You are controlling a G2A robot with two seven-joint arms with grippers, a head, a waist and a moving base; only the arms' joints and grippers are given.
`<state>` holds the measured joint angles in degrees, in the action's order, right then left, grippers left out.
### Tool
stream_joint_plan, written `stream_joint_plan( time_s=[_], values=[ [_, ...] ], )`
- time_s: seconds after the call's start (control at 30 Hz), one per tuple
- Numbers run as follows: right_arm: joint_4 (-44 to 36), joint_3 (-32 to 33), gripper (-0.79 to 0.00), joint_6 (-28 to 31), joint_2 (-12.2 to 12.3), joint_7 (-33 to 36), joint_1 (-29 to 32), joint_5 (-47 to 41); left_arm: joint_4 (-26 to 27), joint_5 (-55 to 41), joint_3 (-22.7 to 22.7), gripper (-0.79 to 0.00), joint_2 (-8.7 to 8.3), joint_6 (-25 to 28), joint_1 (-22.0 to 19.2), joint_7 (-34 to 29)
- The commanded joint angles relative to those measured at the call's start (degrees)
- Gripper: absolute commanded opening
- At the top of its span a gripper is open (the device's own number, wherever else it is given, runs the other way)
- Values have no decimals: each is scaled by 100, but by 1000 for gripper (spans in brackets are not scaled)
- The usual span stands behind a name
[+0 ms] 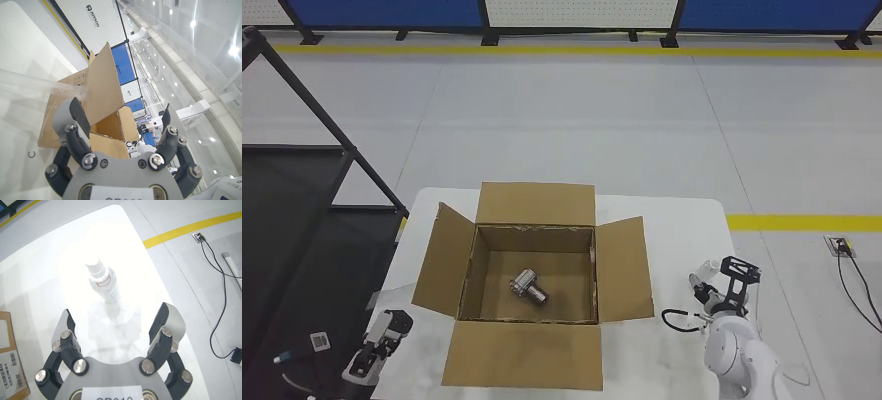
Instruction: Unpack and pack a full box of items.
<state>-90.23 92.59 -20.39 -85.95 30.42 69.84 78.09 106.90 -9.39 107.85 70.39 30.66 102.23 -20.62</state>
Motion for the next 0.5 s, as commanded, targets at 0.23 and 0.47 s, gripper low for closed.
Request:
stream_joint_plan(
  time_s=[0.23,0.47],
  values=[
    [822,-183,-551,-24,-10,-344,-651,-82,78,142,-41,0,19,6,91,189],
    [1147,-192,-785,-79,5,-395,-884,-73,83,154,-37,0,26,16,108,255]
  ],
)
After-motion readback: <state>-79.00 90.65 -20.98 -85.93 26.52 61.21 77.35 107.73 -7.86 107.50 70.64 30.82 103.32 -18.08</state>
